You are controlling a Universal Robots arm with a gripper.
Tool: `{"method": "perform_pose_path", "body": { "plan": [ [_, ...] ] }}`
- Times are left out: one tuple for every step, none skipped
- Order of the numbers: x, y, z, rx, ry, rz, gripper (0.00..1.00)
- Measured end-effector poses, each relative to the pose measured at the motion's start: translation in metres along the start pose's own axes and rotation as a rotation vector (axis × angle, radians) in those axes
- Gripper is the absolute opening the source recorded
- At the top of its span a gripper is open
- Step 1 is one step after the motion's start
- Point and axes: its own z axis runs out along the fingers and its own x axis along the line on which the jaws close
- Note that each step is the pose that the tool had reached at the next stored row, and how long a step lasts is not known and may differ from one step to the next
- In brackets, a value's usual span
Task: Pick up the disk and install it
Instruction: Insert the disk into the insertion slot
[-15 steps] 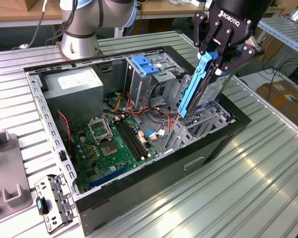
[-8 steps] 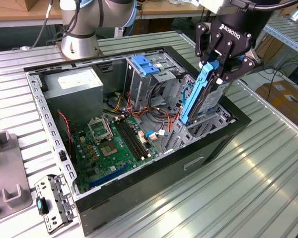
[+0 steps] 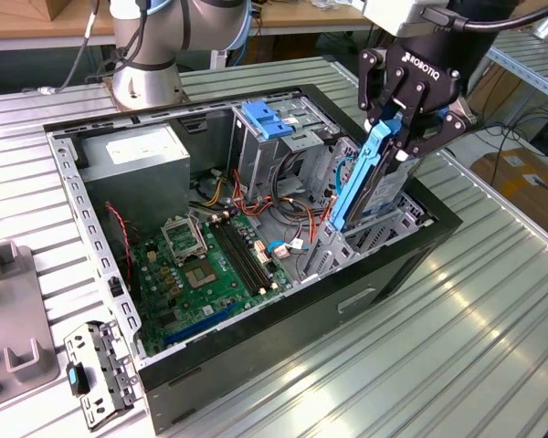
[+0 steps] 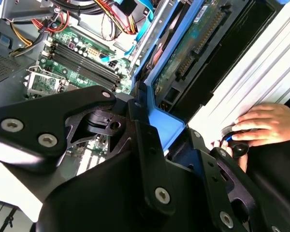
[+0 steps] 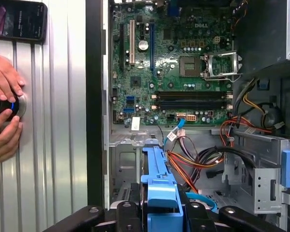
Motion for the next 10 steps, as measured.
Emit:
{"method": "perform_pose_path", "body": {
  "plan": [
    [0.0004, 0.0000, 0.0011, 0.0000, 0.0001, 0.000, 0.37],
    [0.0006, 0.0000, 0.0020, 0.0000, 0.0003, 0.000, 0.37],
    [0.0006, 0.0000, 0.0032, 0.0000, 0.0003, 0.000, 0.37],
    [0.0007, 0.0001, 0.0049, 0.0000, 0.0002, 0.000, 0.37],
    [0.0008, 0.0001, 0.0058, 0.0000, 0.0003, 0.000, 0.37],
    [0.0008, 0.0001, 0.0067, 0.0000, 0.0004, 0.000, 0.37],
    [0.0008, 0.0001, 0.0077, 0.0000, 0.0003, 0.000, 0.37],
    [0.0009, 0.0001, 0.0086, 0.0000, 0.0002, 0.000, 0.37],
    [0.0009, 0.0001, 0.0096, 0.0000, 0.0003, 0.000, 0.37],
    [0.0009, 0.0002, 0.0118, 0.0000, 0.0001, 0.000, 0.37]
  ]
}}
